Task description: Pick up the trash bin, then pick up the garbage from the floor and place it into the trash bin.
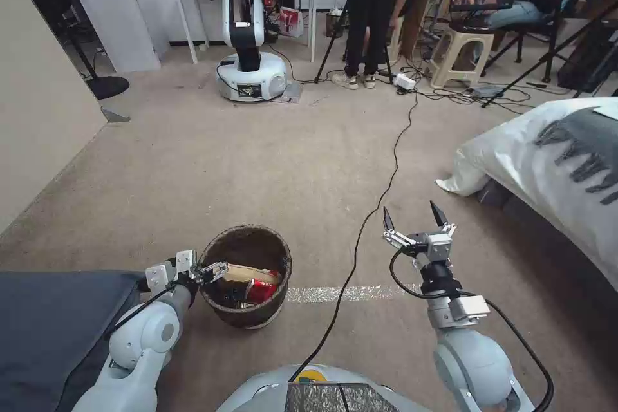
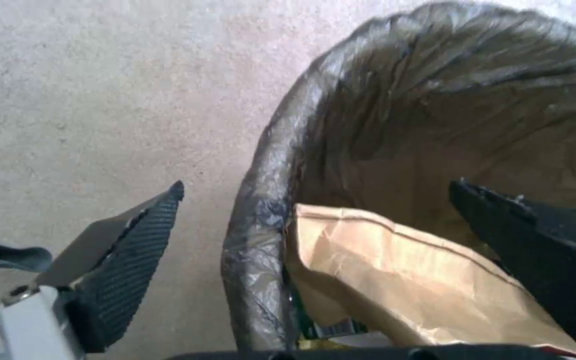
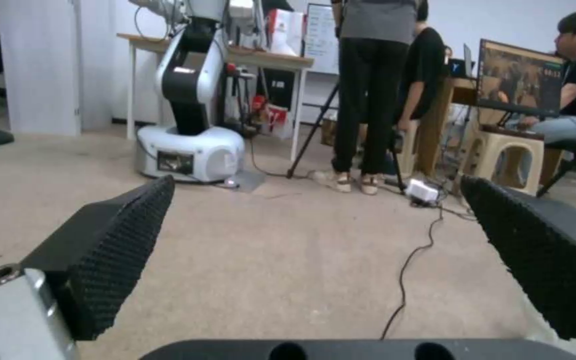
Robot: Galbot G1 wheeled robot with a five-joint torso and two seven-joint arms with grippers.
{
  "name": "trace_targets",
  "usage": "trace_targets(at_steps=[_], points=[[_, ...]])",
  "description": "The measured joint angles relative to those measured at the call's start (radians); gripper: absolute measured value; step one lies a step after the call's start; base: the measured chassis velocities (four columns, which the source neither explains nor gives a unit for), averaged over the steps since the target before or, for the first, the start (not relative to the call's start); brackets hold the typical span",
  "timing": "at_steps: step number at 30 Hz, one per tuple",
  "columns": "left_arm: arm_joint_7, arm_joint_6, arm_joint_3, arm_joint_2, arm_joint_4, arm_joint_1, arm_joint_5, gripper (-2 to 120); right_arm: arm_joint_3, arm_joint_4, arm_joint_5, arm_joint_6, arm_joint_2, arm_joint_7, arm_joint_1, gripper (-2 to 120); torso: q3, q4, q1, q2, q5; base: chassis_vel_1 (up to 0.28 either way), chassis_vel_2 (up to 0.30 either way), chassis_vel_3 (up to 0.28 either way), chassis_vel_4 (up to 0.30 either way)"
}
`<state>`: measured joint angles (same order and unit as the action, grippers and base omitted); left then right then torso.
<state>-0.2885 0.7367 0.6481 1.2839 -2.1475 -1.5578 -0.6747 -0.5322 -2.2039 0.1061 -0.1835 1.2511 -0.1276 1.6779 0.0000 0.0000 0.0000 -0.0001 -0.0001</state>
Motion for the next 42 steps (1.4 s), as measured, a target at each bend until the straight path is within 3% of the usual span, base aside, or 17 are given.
trace_targets(at_steps=[10, 15, 18, 19, 21, 22, 25, 26, 29, 31, 33, 35, 37, 42], points=[[-0.003, -0.001, 0.028, -0.004, -0.066, -0.034, 0.017, 100, 0.001, -0.001, 0.004, 0.002, -0.004, -0.002, -0.009, 100, 0.000, 0.0001, 0.000, 0.000, 0.0001, 0.000, 0.000, 0.000, 0.000], [0.012, -0.094, 0.033, 0.001, -0.092, -0.062, 0.050, 100, 0.001, -0.003, 0.011, 0.006, -0.010, -0.007, -0.008, 100, 0.000, 0.0001, 0.000, 0.000, 0.0001, 0.000, 0.000, 0.000, 0.000], [0.028, -0.229, 0.038, 0.005, -0.107, -0.083, 0.095, 100, -0.003, -0.004, 0.020, 0.019, -0.013, -0.014, -0.012, 100, 0.000, 0.0000, 0.000, 0.000, 0.0002, 0.000, 0.000, 0.000, 0.000], [0.028, -0.229, 0.038, 0.005, -0.107, -0.083, 0.095, 100, -0.003, -0.004, 0.020, 0.019, -0.013, -0.014, -0.012, 100, 0.000, 0.0000, 0.000, 0.000, 0.0002, 0.000, 0.000, 0.000, 0.000], [0.045, -0.358, 0.037, 0.007, -0.109, -0.100, 0.164, 100, -0.003, -0.005, 0.021, 0.037, -0.012, -0.025, -0.013, 100, 0.000, 0.0001, 0.000, 0.000, 0.0001, 0.000, 0.000, 0.000, 0.000], [0.045, -0.358, 0.037, 0.007, -0.109, -0.100, 0.164, 100, -0.003, -0.005, 0.021, 0.037, -0.012, -0.025, -0.013, 100, 0.000, 0.0001, 0.000, 0.000, 0.0001, 0.000, 0.000, 0.000, 0.000], [0.051, -0.588, 0.027, 0.017, -0.098, -0.132, 0.305, 100, 0.008, -0.019, 0.019, 0.070, -0.005, -0.048, -0.011, 100, 0.000, 0.0001, 0.000, 0.000, 0.0002, 0.000, 0.000, 0.000, 0.000], [0.051, -0.588, 0.027, 0.017, -0.098, -0.132, 0.305, 100, 0.008, -0.019, 0.019, 0.070, -0.005, -0.048, -0.011, 100, 0.000, 0.0001, 0.000, 0.000, 0.0002, 0.000, 0.000, 0.000, 0.000], [0.055, -0.747, 0.026, 0.039, -0.095, -0.151, 0.403, 100, 0.011, -0.023, 0.005, 0.081, 0.005, -0.061, -0.003, 100, 0.000, 0.0001, 0.000, 0.000, 0.0002, 0.000, 0.000, 0.000, 0.000], [0.056, -0.770, 0.026, 0.043, -0.095, -0.153, 0.418, 100, 0.011, -0.023, 0.003, 0.081, 0.008, -0.062, 0.000, 100, 0.000, 0.0000, 0.000, 0.000, 0.0002, 0.000, 0.000, 0.000, 0.000], [0.061, -0.871, 0.026, 0.062, -0.089, -0.164, 0.479, 100, 0.011, -0.024, -0.008, 0.081, 0.023, -0.069, 0.012, 100, 0.000, -0.0001, 0.000, 0.000, 0.0002, 0.000, 0.000, 0.000, 0.000], [0.061, -0.891, 0.025, 0.066, -0.085, -0.168, 0.491, 100, 0.011, -0.025, -0.011, 0.081, 0.026, -0.069, 0.014, 100, 0.000, -0.0001, 0.000, 0.000, 0.0002, 0.000, 0.000, 0.000, 0.000], [0.063, -0.969, 0.022, 0.082, -0.070, -0.182, 0.533, 100, 0.015, -0.024, -0.031, 0.080, 0.043, -0.068, 0.025, 100, 0.000, 0.0001, 0.000, 0.000, 0.0001, 0.000, 0.000, 0.000, 0.000], [0.070, -1.003, 0.017, 0.105, -0.070, -0.200, 0.566, 100, 0.025, -0.027, -0.057, 0.079, 0.073, -0.069, 0.049, 100, 0.000, -0.0002, 0.000, 0.000, 0.0000, 0.000, 0.000, 0.000, 0.000]])
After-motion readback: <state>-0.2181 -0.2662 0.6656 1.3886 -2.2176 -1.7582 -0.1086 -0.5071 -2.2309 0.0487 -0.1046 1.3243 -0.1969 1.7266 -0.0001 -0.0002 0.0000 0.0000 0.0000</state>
